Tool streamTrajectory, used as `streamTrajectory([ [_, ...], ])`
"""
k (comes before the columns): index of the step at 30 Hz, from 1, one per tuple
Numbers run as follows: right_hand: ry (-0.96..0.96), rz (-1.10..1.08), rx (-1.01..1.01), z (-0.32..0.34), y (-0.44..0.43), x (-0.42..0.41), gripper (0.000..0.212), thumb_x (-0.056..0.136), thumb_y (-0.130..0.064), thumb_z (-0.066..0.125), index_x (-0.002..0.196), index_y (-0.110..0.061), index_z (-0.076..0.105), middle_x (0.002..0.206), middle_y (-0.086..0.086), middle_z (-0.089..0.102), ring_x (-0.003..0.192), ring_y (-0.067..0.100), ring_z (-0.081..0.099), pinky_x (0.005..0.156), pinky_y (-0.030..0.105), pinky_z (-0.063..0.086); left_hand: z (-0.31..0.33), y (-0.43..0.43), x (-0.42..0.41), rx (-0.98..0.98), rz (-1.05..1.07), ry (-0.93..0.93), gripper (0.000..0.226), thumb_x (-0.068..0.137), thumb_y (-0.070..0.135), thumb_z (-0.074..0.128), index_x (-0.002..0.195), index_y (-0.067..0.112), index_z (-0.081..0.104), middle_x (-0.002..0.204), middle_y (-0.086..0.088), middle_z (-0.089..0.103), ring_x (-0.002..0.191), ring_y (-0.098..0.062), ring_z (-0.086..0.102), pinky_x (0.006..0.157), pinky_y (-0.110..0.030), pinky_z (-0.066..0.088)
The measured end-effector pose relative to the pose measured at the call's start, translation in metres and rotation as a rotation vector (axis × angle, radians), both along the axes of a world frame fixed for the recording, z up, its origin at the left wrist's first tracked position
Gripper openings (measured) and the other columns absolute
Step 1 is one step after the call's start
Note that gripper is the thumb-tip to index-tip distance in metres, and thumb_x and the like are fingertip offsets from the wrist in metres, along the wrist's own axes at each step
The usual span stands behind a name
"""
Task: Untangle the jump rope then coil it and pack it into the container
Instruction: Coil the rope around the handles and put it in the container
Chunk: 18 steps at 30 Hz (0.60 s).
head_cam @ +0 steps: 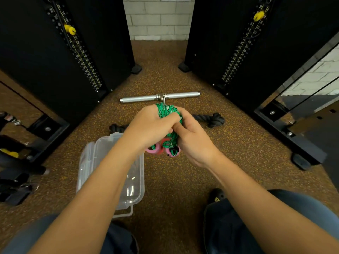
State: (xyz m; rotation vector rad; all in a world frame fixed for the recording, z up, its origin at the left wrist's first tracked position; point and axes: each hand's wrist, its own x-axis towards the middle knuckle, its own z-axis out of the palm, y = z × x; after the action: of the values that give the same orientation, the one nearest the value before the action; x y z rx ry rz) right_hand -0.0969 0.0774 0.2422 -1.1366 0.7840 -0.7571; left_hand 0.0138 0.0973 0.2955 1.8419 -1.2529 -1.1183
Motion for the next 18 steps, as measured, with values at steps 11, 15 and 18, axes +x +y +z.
streamTrajectory([
  [11, -0.034, 0.163, 0.110, 0.015, 0.003, -0.007, 0.033, 0.097, 0.001, 0.034, 0.125, -0.014, 0.041, 0.117, 0.007, 0.056, 0.108, 0.016, 0.056, 0.095, 0.030, 0.047, 0.003, 0.005, 0.019, 0.032, -0.141, -0.057, 0.054, 0.064, 0.044, 0.062, 0.093, -0.002, 0.062, 0.108, 0.003, 0.040, 0.101, -0.017, 0.053, 0.091, -0.046, 0.048],
  [15, -0.037, 0.193, 0.158, 0.019, 0.010, -0.009, 0.033, 0.096, 0.001, 0.035, 0.127, -0.012, 0.036, 0.123, 0.016, 0.053, 0.111, 0.023, 0.056, 0.100, 0.043, 0.045, 0.008, 0.013, 0.018, -0.148, -0.244, -0.338, 0.035, 0.079, 0.032, 0.059, 0.075, -0.003, 0.055, 0.104, 0.001, 0.037, 0.088, -0.019, 0.049, 0.073, -0.038, 0.046],
  [18, -0.113, 0.201, 0.171, 0.024, 0.016, -0.004, 0.033, 0.096, 0.002, 0.037, 0.127, -0.009, 0.038, 0.120, 0.016, 0.056, 0.107, 0.021, 0.058, 0.093, 0.034, 0.050, 0.012, 0.020, 0.021, -0.253, -0.285, -0.485, 0.038, 0.081, 0.037, 0.053, 0.073, -0.001, 0.049, 0.103, -0.001, 0.034, 0.079, -0.022, 0.050, 0.066, -0.040, 0.046],
])
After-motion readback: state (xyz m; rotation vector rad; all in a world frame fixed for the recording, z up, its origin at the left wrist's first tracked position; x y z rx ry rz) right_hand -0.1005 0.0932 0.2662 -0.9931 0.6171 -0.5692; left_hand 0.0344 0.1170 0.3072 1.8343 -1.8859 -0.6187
